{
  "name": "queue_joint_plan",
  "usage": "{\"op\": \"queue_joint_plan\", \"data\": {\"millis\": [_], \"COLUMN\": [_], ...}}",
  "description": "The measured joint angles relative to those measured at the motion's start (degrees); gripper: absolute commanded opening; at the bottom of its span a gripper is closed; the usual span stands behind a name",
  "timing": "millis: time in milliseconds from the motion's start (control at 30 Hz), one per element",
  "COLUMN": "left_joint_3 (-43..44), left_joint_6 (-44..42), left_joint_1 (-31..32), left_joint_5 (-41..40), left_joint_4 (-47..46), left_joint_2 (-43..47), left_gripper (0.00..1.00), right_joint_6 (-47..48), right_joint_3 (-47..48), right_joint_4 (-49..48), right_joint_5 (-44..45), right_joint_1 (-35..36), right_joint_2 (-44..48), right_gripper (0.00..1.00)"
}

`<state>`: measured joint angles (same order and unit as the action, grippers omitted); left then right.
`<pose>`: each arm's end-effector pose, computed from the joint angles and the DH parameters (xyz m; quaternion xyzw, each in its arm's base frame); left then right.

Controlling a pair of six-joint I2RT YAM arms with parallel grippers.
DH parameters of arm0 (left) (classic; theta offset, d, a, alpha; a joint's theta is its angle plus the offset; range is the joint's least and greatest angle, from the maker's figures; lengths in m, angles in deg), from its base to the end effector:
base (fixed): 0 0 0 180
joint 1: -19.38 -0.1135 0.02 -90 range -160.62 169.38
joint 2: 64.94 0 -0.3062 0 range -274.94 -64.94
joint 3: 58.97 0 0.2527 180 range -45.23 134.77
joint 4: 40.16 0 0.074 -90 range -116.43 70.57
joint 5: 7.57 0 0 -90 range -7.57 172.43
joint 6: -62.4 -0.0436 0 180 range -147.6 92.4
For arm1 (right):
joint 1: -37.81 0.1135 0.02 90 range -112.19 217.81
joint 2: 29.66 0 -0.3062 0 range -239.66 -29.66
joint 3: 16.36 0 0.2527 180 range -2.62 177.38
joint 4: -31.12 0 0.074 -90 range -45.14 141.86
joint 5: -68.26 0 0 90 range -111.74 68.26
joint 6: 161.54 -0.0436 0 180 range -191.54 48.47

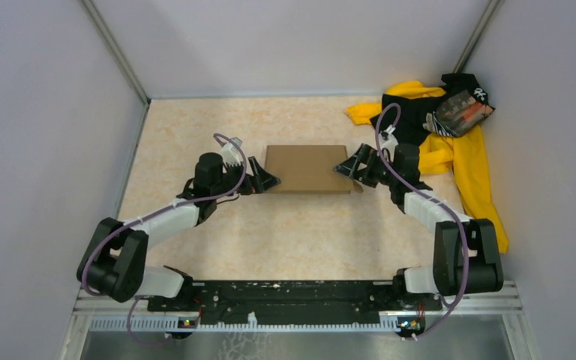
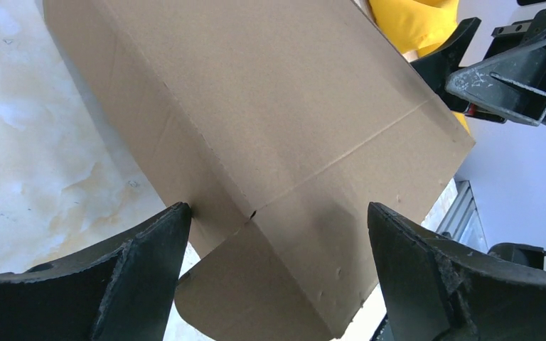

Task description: Fold the paper box

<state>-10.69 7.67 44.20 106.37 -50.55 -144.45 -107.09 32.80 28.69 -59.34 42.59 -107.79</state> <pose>0.2528 -0.1364 0.2431 0.0439 0.8128 -0.4258 0.3951 0.2720 0.0494 0.2423 0.0502 0.8213 0.4289 0.3729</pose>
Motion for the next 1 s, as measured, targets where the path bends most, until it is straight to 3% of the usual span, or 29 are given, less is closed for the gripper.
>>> {"op": "queue_joint_plan", "data": {"millis": [467, 1000], "left_joint_3": [0.2, 1.7], "left_joint_6": [-3.1, -3.3], "left_joint_1": [0.2, 0.2], "left_joint_5": [0.3, 1.9], "left_joint_4": [11.2, 19.2], "left_joint_2": [11.1, 14.8], "left_gripper": [0.99, 0.99], "right_joint_6": [0.7, 0.9], "right_joint_3": [3.7, 4.2], "right_joint_4": [9.4, 17.0], "right_joint_5": [-2.3, -4.1], "right_joint_1": [0.9, 1.5], "right_joint_2": [7.7, 12.9], "right_gripper": [0.99, 0.99]}}
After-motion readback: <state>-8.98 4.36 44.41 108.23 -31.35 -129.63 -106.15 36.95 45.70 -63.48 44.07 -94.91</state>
